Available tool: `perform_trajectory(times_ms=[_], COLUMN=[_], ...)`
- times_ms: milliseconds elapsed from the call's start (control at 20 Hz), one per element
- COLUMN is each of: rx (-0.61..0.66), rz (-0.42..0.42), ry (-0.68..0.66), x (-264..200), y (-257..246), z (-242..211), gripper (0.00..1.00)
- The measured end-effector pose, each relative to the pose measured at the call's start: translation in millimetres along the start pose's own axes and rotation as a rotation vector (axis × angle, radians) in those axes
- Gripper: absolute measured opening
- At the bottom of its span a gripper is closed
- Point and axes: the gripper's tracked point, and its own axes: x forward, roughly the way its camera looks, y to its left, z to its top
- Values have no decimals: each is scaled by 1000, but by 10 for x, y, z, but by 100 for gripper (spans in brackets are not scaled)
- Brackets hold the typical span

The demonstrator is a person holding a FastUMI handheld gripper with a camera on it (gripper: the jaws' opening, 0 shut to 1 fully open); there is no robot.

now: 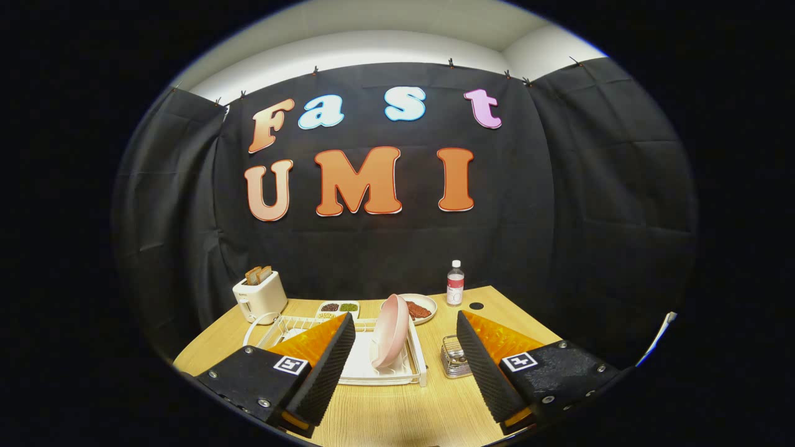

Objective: Take the plate from the dish rack, then take the spoon from the basket and place it into the plate.

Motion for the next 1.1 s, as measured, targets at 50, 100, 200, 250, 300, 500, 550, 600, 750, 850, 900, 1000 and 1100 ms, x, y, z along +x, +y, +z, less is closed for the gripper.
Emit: perform_trajectory(times_ms=[50, 100, 200, 250, 300, 500, 550, 600, 750, 850, 900, 1000, 1100], rx=[3, 2, -16, -27, -37, -54, -56, -59, -70, -81, -88, -99, -101], rz=[4, 9, 24, 28, 35, 80, 90, 100, 122, 122, 115, 104, 93], ry=[9, 17, 28, 34, 44, 81, 91, 101, 130, 155, 171, 206, 245], x=[59, 116, 224, 298, 366, 651, 717, 786, 997, 1122, 1197, 1328, 1434], y=[-9, -16, -7, -5, 4, 129, 160, 192, 258, 271, 261, 244, 228], z=[-14, -13, -37, -51, -79, -194, -228, -264, -393, -493, -556, -684, -816], gripper=[98, 98, 98, 98, 98, 98, 98, 98, 98, 98, 98, 98, 98])
